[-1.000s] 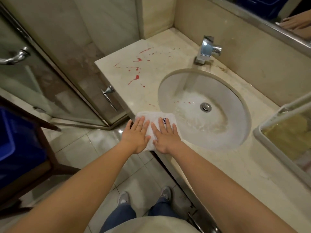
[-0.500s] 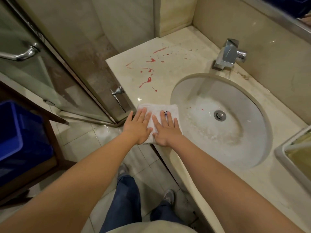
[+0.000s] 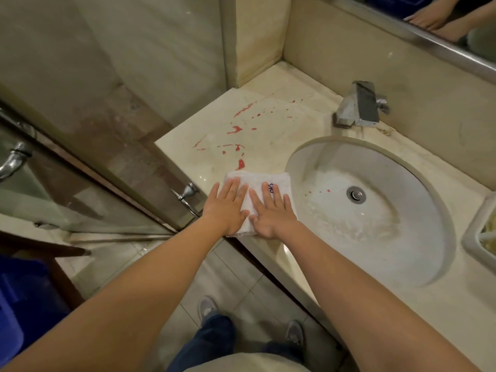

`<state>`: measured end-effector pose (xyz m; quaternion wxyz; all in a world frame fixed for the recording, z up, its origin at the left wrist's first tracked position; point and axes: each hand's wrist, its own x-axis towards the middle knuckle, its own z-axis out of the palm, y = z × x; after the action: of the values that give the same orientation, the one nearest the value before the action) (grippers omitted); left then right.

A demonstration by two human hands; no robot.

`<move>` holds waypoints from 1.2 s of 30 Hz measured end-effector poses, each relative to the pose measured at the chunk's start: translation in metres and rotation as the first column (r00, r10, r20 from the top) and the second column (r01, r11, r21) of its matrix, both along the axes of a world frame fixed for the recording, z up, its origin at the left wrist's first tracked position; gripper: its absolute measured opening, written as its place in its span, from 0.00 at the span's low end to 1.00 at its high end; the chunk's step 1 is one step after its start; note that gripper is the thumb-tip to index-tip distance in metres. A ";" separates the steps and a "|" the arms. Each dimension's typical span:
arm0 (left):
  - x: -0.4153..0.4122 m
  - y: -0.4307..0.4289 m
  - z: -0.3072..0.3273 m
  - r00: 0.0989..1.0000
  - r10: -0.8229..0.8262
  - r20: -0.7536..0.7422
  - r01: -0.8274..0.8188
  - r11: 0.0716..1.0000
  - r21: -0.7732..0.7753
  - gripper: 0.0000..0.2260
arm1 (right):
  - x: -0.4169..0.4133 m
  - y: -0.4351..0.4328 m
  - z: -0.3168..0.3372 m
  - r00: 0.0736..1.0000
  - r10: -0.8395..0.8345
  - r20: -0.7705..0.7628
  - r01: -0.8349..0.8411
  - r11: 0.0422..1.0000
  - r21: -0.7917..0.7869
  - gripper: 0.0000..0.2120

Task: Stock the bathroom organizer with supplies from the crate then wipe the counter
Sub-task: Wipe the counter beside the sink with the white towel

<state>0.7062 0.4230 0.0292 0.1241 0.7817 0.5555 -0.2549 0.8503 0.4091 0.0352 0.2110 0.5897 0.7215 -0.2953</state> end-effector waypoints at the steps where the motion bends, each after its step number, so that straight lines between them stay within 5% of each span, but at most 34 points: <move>1: -0.003 0.006 0.000 1.000 -0.020 0.003 0.020 1.000 0.002 0.30 | -0.004 0.003 0.000 1.000 -0.021 0.002 0.021 1.000 0.000 0.31; 36: 0.054 0.244 0.001 0.932 -0.363 -0.015 0.363 0.932 -0.007 0.30 | 0.015 0.186 -0.003 0.891 -0.453 0.029 0.452 0.892 0.025 0.30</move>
<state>0.7603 0.6671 0.0302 0.0721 0.8685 0.4020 -0.2809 0.8657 0.5946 0.0318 0.1436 0.7482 0.5634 -0.3197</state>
